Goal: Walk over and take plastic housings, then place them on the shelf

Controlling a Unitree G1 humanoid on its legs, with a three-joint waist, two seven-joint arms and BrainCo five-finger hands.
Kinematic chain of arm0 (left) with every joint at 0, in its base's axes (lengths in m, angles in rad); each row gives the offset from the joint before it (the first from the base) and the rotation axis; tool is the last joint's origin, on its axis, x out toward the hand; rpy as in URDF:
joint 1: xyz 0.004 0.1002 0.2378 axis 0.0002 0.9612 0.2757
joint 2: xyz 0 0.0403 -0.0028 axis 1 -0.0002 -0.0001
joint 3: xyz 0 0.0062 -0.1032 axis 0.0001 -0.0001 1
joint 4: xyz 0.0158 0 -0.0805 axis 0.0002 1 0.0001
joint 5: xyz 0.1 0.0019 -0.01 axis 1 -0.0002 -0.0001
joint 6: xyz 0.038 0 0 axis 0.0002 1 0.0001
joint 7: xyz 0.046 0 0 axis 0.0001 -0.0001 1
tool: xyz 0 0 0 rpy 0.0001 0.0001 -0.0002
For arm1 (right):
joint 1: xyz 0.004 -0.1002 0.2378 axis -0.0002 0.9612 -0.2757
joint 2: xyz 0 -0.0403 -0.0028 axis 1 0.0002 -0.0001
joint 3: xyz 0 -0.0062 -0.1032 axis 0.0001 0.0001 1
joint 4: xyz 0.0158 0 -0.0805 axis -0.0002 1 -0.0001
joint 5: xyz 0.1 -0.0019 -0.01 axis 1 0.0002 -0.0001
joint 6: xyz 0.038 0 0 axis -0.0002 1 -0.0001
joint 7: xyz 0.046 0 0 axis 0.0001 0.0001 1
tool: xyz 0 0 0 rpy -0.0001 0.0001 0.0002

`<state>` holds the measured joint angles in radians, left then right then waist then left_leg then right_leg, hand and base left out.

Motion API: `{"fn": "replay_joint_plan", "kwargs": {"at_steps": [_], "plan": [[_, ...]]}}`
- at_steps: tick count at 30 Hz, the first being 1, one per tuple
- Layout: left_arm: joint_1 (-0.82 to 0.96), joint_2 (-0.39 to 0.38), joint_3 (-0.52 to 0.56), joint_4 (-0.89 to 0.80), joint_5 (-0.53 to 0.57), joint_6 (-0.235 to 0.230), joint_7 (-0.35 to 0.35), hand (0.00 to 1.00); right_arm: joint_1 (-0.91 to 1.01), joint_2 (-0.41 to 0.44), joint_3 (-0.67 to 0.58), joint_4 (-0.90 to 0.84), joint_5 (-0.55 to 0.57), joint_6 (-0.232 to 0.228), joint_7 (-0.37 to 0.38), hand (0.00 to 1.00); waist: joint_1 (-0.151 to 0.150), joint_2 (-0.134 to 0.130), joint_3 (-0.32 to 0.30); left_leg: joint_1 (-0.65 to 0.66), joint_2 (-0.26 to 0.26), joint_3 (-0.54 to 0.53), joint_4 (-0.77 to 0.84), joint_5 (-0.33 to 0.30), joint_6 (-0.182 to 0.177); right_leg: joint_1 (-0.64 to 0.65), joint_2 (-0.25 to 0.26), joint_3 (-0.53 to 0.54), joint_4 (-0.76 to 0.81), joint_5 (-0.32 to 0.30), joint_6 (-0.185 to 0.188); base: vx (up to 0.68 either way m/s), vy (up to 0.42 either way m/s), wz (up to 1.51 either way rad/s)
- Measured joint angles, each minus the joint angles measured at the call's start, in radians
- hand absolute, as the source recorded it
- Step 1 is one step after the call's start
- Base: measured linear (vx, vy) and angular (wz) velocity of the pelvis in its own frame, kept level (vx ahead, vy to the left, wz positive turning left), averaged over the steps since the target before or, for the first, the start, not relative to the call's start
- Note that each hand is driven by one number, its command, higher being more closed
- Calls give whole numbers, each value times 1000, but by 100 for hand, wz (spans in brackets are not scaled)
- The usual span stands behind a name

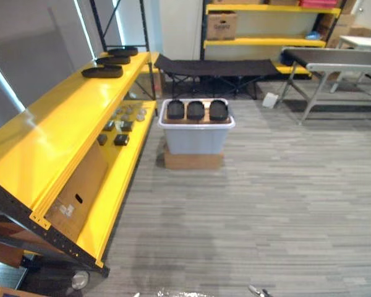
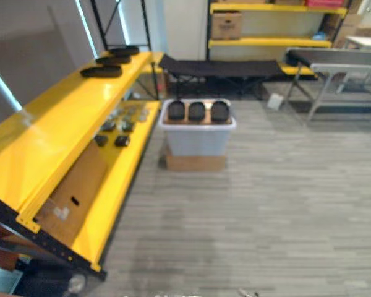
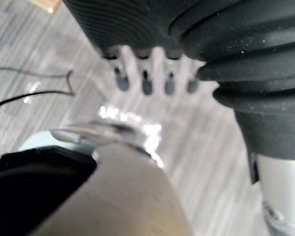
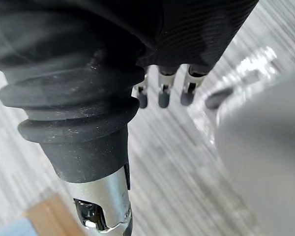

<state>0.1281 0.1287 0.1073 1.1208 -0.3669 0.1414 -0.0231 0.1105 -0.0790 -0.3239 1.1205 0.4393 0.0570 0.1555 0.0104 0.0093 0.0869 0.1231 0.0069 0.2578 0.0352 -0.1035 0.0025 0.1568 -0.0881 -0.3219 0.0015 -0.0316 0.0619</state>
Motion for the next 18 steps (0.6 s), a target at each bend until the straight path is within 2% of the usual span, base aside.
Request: {"fn": "replay_joint_plan", "kwargs": {"at_steps": [7, 12, 18], "plan": [[-18, 4, 0, 4, -9, -2, -16, 0, -18, 10, -21, 6, -1, 14, -6, 0, -2, -15, 12, 62, -19, 18, -109, 37, -16, 24, -1, -5, -32, 10, 17, 29, 19, -4], [-27, 15, -3, 4, -26, 0, -33, 0, -41, 31, -22, 6, -1, 17, -6, 0, -3, -34, 35, 71, -23, 22, -115, 40, -17, 28, -5, -11, -32, 10, 26, -2, 3, -1], [-28, 6, -12, 4, -27, -3, -36, 0, -56, 34, -30, 6, -2, 18, -6, 0, -15, -17, 42, 71, -30, 17, -121, 43, -21, 33, -13, -33, -32, 9, 30, -41, -3, 5]]}}
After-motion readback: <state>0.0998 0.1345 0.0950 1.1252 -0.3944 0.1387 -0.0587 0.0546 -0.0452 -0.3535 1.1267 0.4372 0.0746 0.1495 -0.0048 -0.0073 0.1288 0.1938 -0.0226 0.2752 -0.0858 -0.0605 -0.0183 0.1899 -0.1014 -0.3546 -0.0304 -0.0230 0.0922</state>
